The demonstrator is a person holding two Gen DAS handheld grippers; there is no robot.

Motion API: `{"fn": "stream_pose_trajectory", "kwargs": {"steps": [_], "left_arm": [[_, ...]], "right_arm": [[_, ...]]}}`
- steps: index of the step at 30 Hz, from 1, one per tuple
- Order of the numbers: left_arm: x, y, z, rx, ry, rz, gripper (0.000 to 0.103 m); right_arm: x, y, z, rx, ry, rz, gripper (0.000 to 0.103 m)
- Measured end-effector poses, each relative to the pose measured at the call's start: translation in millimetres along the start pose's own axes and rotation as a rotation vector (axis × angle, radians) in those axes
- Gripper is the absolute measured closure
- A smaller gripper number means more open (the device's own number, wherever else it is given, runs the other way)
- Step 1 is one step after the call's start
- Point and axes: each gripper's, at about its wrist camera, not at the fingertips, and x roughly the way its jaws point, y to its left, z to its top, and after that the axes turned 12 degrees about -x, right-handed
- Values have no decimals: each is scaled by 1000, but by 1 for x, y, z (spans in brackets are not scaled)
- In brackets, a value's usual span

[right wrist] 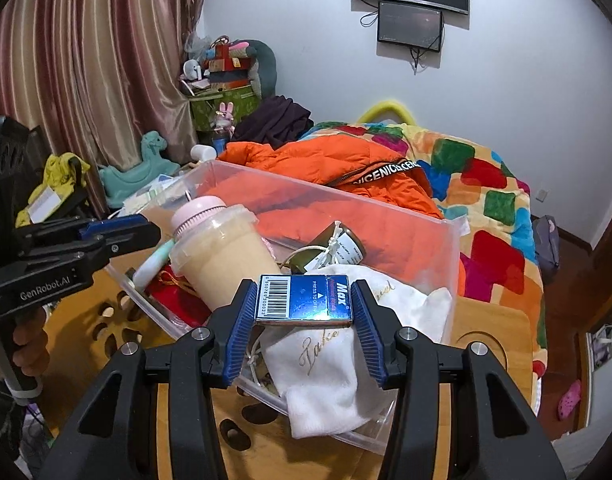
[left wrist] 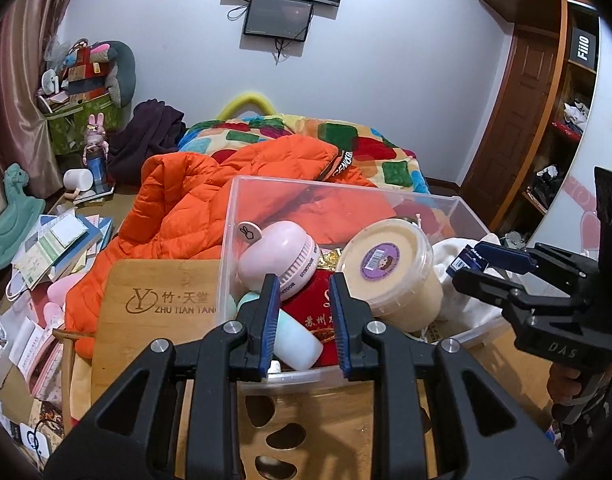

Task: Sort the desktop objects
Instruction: 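Carry the mint-green tube and blue card box over the clear box, then open both grippers to release the tube and card box into the box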

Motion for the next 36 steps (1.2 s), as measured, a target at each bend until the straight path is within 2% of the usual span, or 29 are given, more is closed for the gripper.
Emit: {"fn": "stream_pose_trajectory", "kwargs": {"steps": [3,7,8,15,19,21,25,28,36], "left_arm": [[-2,-2,1,4,-2,0,79],[-9,-6,1,15,-7,-1,78],[-12,-7,1,14,-10,-2,74],[-33,-13,1,20,-54,-5,47],[-47,-19,-1,23,-84,10,29],[-54,-21,-2,21,-92,6,27],[-67,-24,-7,21,-113,14,12],[-78,-28,-13,24,-131,21,7],[-100,-38,-36,40,-154,36,6]], "right_arm": [[0,2,1,-7,4,-9,58],[-3,2,1,1,6,-7,51],[-5,3,2,1,6,-11,50],[-25,9,6,-3,-16,-87,22],[-39,11,6,9,-23,-108,20],[-46,11,4,21,-24,-112,17],[-62,12,1,45,-34,-129,10],[-77,18,-5,45,-56,-143,1],[-126,46,-33,56,-167,-209,1]]}}
